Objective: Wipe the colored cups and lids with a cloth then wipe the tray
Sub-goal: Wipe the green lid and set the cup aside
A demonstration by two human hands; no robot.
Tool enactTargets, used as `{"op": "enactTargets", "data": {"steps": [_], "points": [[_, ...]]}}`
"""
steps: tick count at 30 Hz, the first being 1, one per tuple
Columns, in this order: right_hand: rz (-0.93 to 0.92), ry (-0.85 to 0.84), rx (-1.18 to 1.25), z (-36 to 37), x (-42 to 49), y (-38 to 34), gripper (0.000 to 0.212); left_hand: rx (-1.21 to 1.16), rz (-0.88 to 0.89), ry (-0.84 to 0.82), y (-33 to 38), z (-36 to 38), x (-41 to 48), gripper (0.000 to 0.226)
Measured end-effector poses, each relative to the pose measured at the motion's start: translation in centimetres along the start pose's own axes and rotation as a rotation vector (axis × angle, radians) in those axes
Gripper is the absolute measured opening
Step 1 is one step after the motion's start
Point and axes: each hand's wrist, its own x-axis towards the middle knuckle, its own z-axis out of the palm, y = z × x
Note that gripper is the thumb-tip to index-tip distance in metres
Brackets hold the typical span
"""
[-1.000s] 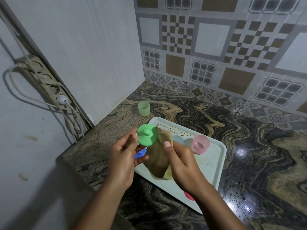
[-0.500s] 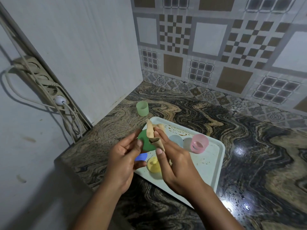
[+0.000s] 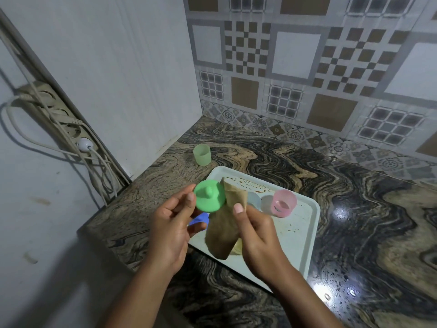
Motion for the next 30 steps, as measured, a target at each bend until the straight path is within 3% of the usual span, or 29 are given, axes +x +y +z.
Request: {"op": "enactTargets", "data": {"steps": [6,10,13,15,18,23,26,28,30], "points": [[-0.043,0.015,-0.039,0.0,-0.5,-0.4,0.044,0.045,0.054,-0.104,0.1,0.5,-0.5,0.06],[-0.136,0.122,-0.12,-0.6,-0.3,0.1,0.044,0.002,0.051,-0.041,0.4,0.5,-0.2,0.055],[-0.294,0.014,-0.291,0.0,-0.4,-0.7,0.03,0.015,0.052,-0.062,0.4,0.3,-0.2,0.049],[-0.362,-0.101,-0.337,0.3,-0.3,-0.8,0.037,0.037,0.041,-0.104,0.3,0.4,-0.3,0.048],[-0.342,-0.113,-0.373,0.1,0.3,-0.3,0.043,0.071,0.024,-0.142,0.2,0.2,-0.4,0.048],[-0.374,-0.028,-0.459,-1.1,1.7,-0.3,0.032,0.105,-0.009,-0.147,-0.1,-0.3,-0.6,0.043],[-0.201,0.009,-0.431,-1.6,2.2,0.2,0.024,0.053,-0.051,-0.109,-0.1,-0.2,-0.4,0.041],[0.014,0.011,-0.228,-1.6,2.1,0.5,0.044,0.025,-0.049,-0.062,-0.2,-0.3,0.0,0.037],[0.099,0.01,-0.047,-1.2,1.7,0.7,0.053,0.034,-0.037,-0.035,-0.2,-0.4,0.1,0.032]]}}
